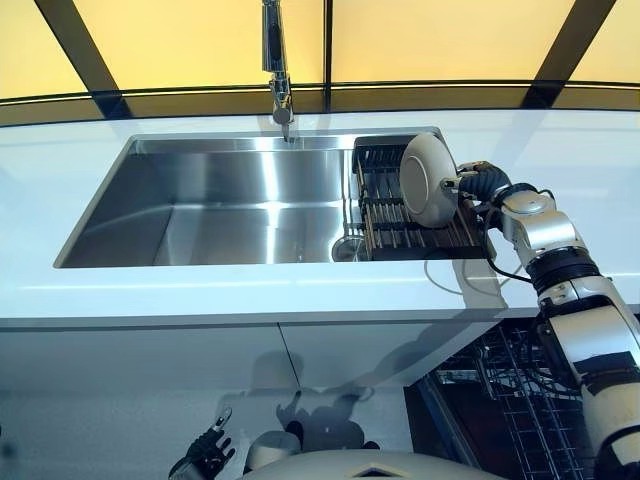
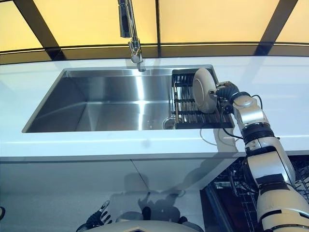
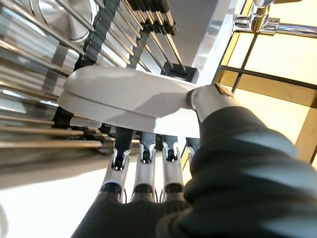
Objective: Take plates into dishwasher
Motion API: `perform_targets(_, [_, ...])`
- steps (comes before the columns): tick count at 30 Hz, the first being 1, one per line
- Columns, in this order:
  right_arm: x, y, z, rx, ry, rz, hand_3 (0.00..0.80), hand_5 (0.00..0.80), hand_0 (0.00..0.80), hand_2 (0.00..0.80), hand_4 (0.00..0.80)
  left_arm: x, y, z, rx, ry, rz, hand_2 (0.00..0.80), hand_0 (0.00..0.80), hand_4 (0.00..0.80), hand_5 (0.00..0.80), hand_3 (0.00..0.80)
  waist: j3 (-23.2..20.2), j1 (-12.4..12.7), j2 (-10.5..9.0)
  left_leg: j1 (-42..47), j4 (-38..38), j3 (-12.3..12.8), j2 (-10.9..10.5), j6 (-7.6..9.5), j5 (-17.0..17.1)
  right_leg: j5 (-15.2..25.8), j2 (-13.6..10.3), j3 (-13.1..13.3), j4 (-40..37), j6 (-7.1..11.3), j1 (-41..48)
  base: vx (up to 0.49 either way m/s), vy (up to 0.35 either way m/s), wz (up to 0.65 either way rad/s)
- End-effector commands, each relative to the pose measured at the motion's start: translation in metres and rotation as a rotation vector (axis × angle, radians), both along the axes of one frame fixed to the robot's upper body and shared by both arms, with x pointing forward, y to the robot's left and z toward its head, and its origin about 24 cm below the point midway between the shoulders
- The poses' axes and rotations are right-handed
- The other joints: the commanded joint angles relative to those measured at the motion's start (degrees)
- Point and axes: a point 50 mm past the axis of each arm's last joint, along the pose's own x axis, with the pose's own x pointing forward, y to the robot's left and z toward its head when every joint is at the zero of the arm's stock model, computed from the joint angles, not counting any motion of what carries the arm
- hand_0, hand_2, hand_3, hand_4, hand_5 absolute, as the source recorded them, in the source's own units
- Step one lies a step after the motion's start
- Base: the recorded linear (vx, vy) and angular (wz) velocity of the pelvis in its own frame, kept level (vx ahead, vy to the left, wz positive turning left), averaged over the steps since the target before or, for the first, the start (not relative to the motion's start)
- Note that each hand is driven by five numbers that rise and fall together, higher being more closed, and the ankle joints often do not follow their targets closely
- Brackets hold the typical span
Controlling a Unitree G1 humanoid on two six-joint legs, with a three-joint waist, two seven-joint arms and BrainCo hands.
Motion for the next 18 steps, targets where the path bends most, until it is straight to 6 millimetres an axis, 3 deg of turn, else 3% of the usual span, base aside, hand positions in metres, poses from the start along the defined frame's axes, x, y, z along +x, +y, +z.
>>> perform_targets(1, [0.008,-0.006,0.050,-0.065,-0.164,-0.005,0.800,0.800,0.800,0.800,0.800,0.013,0.014,0.005,0.043,-0.008,-0.024,0.000,0.000,0.000,0.000,0.000,-0.27,0.29,-3.14,0.66,-0.16,2.95,-1.09,-1.06,-3.32,-2.08,-2.49,0.95,0.47,3.84,0.86,0.000,0.000,0.00])
perform_targets(18, [0.005,0.003,0.098,0.156,-0.387,0.123,0.800,0.800,0.800,0.800,0.800,0.011,0.016,0.003,0.050,0.007,-0.030,0.000,0.000,0.000,0.000,0.000,-1.90,-0.86,-5.22,1.28,-0.04,3.79,-1.20,-0.86,-4.19,-2.14,-2.14,1.95,0.52,4.15,0.97,-0.006,0.011,-0.01])
